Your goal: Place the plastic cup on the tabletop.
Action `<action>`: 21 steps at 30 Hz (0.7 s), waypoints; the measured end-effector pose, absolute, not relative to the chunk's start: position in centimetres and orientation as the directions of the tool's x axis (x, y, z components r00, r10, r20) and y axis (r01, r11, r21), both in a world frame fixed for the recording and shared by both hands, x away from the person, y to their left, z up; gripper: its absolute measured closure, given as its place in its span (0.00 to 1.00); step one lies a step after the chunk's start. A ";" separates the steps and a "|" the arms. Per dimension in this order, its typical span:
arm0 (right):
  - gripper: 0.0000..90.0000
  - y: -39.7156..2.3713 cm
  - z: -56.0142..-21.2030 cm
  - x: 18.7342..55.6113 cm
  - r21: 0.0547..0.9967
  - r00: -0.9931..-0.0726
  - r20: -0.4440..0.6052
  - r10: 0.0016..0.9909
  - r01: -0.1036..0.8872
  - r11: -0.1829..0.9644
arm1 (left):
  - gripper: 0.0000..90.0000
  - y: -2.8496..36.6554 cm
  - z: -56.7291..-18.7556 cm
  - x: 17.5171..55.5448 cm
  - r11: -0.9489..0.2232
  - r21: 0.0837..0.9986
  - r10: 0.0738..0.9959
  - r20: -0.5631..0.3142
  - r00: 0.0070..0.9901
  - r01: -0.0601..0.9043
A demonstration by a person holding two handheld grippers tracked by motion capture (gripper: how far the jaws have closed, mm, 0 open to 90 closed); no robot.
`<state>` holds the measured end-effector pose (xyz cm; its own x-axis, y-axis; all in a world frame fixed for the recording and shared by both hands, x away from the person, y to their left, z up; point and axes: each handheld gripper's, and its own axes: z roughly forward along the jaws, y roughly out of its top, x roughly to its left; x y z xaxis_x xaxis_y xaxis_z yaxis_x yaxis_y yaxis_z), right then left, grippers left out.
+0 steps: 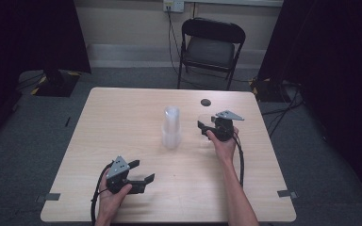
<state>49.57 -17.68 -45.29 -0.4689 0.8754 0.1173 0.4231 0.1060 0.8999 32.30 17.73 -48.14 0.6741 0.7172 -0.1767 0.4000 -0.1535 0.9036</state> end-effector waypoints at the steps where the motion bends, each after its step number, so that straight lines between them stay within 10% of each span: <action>1: 0.33 -17.6 -45.4 49.6 0.901 -0.468 0.115 0.877 0.420 0.106 | 0.18 17.7 -48.1 32.3 -0.153 0.904 0.717 -0.177 0.674 0.400; 21: 0.32 -18.1 -47.0 48.2 0.913 -0.490 0.086 0.868 0.387 0.127 | 0.19 17.8 -48.0 32.3 -0.127 0.903 0.727 -0.196 0.658 0.410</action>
